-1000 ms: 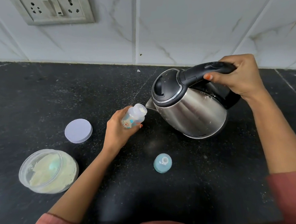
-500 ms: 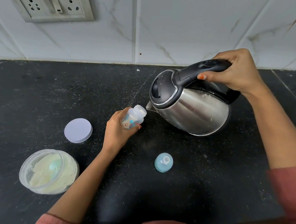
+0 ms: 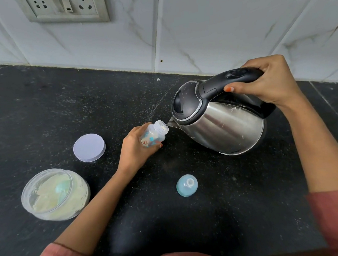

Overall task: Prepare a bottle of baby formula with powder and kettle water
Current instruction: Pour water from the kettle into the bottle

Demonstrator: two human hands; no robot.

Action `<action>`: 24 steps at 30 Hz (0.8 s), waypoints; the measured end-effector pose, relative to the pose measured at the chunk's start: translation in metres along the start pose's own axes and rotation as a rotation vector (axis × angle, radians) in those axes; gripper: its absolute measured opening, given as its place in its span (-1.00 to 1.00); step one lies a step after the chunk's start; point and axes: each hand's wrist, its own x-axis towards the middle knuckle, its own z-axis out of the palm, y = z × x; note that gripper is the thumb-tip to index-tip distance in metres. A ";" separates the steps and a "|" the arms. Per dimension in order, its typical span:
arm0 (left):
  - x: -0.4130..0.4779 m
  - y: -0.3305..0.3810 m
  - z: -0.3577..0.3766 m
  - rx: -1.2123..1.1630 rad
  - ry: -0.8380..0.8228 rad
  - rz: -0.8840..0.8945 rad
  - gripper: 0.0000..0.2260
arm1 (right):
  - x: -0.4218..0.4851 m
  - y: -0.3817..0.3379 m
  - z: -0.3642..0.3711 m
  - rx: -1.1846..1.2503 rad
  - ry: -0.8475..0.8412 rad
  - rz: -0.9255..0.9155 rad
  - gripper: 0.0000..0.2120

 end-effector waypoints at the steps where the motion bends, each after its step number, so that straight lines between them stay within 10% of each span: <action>1: 0.000 0.000 0.000 0.000 -0.001 0.000 -0.44 | 0.000 -0.001 0.000 -0.007 -0.002 0.009 -0.54; 24: -0.001 0.002 0.004 -0.010 -0.008 0.011 -0.43 | 0.001 -0.012 -0.001 -0.044 0.010 0.027 -0.56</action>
